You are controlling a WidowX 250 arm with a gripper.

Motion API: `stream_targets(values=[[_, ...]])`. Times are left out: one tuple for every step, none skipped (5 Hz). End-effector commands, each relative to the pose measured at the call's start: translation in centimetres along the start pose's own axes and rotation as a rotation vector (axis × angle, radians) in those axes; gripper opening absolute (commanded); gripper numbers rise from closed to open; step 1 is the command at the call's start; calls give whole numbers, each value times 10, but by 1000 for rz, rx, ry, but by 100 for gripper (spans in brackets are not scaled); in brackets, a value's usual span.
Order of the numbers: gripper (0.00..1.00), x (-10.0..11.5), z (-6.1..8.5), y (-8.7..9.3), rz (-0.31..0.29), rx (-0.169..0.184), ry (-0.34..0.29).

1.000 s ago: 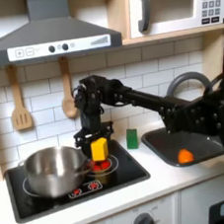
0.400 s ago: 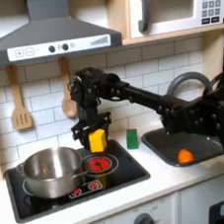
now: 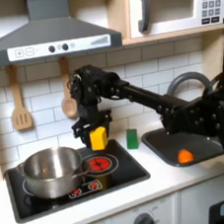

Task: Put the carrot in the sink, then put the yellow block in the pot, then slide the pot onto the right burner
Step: 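Put the yellow block in the pot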

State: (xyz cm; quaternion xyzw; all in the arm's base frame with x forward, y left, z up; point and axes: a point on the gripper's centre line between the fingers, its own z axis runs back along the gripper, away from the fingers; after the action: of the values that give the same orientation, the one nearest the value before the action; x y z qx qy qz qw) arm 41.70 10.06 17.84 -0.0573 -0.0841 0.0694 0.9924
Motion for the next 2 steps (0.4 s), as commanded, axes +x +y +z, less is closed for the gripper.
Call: stream_targets(values=[[0,-2,22,-2,0,-18,-44],[0,-4,28,-1,-4,-17,-55]])
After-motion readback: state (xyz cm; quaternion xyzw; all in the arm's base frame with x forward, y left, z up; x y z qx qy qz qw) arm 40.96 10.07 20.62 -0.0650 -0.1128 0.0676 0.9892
